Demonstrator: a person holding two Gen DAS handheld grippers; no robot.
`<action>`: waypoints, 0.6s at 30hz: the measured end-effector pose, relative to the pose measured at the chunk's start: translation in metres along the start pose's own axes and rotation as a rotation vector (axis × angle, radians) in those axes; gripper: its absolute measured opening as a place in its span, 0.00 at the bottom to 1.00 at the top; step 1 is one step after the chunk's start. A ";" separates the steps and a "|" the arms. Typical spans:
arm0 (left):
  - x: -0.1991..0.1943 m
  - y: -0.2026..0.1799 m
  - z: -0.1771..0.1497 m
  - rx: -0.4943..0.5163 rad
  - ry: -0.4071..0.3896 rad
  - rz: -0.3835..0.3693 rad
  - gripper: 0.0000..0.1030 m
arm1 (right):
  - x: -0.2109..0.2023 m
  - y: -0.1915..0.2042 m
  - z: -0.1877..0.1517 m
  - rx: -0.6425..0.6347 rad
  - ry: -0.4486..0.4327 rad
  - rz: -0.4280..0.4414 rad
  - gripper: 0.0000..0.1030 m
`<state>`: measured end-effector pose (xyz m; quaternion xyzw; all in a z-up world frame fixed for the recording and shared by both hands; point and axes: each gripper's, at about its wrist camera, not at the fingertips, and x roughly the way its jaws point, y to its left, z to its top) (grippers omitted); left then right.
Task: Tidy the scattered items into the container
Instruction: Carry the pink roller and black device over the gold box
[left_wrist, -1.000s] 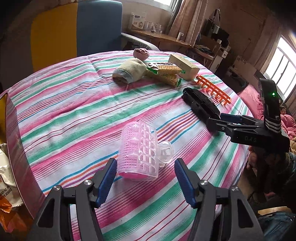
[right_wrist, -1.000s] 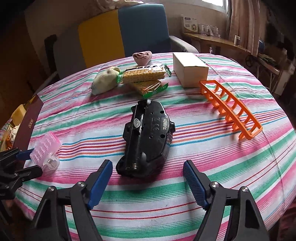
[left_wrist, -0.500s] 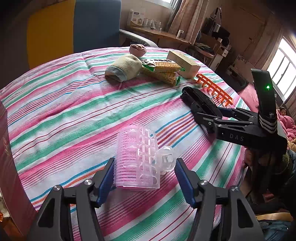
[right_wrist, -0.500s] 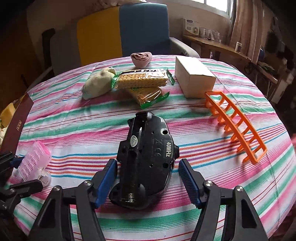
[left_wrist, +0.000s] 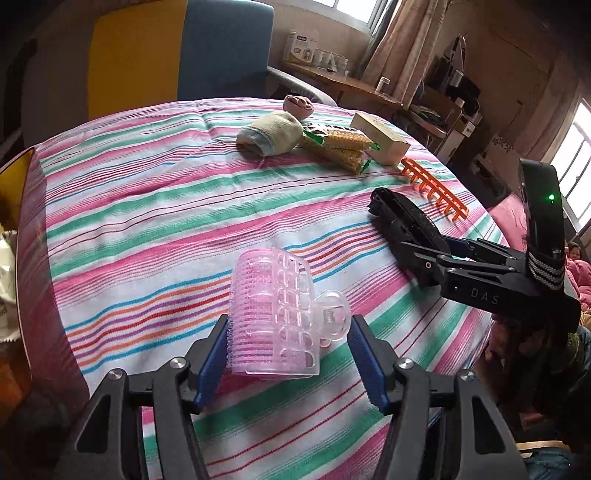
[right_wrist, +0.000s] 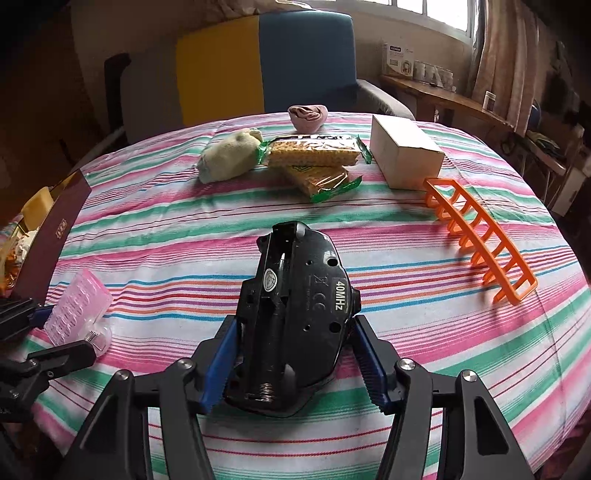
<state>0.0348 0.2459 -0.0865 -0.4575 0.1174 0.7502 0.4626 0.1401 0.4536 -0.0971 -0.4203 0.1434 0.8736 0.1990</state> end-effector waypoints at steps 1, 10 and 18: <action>-0.003 0.000 -0.003 -0.010 -0.005 0.003 0.62 | -0.001 0.003 -0.001 0.006 0.001 0.016 0.60; -0.035 0.007 -0.020 -0.062 -0.074 0.040 0.62 | -0.010 0.030 -0.008 0.013 0.010 0.120 0.60; -0.082 0.019 -0.025 -0.108 -0.189 0.073 0.62 | -0.024 0.070 0.007 -0.065 -0.029 0.181 0.60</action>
